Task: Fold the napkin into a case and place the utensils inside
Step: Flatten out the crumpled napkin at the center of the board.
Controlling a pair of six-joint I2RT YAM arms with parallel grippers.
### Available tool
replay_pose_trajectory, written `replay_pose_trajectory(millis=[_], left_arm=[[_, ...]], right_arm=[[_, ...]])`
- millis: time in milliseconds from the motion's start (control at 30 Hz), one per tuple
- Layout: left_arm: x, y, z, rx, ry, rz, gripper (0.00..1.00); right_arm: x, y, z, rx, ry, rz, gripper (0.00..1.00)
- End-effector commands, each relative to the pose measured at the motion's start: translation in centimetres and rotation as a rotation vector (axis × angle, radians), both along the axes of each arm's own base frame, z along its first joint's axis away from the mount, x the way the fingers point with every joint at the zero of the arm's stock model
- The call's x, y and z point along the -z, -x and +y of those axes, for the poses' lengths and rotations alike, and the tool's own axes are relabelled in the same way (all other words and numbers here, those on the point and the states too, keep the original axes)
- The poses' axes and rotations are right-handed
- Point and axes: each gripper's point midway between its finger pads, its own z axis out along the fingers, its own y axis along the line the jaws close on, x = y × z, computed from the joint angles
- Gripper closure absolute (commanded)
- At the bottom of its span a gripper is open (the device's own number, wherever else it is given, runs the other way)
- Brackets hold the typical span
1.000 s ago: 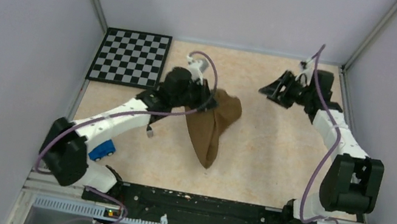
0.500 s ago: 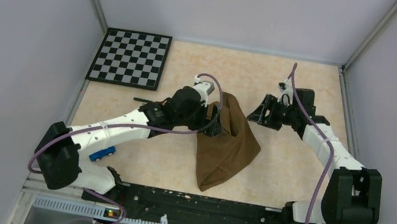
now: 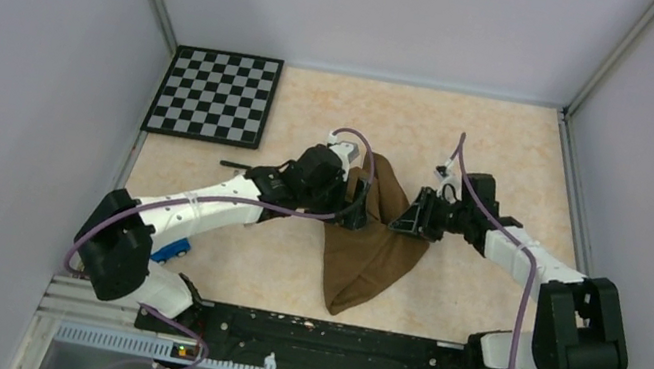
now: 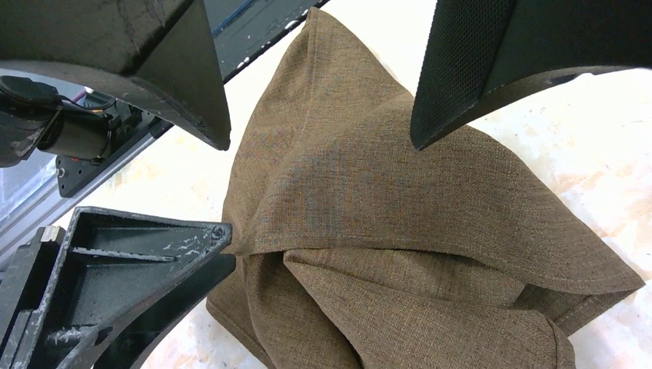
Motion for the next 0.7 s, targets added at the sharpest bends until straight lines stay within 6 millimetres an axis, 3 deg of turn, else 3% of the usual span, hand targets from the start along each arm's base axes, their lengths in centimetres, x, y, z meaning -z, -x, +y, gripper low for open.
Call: replay_pose_trajectory(millis=[0, 100, 267, 433, 533, 667], left_arm=[[-1.7, 0.4, 0.2, -0.004, 0.045, -0.031, 0.07], [-1.6, 0.7, 0.8, -0.012, 0.037, -0.033, 0.06], [-1.2, 0.8, 1.6, -0.036, 0.002, -0.024, 0.05], [-1.6, 0.5, 2.6, -0.062, -0.022, -0.051, 0.05], [-2.1, 0.2, 3.3, -0.085, -0.036, -0.076, 0.04], [-2.5, 0.0, 4.2, -0.106, -0.055, -0.107, 0.04]], right_arm=[[-0.9, -0.9, 1.2, -0.027, -0.048, -0.057, 0.63], [-0.9, -1.0, 1.6, -0.034, -0.062, -0.056, 0.7], [-1.0, -0.6, 2.6, -0.064, -0.067, -0.057, 0.67], [-0.8, 0.2, 3.7, -0.097, -0.066, -0.044, 0.72], [-0.8, 1.1, 4.3, -0.117, -0.058, -0.029, 0.78], [-1.9, 2.1, 4.6, -0.123, -0.072, -0.013, 1.0]])
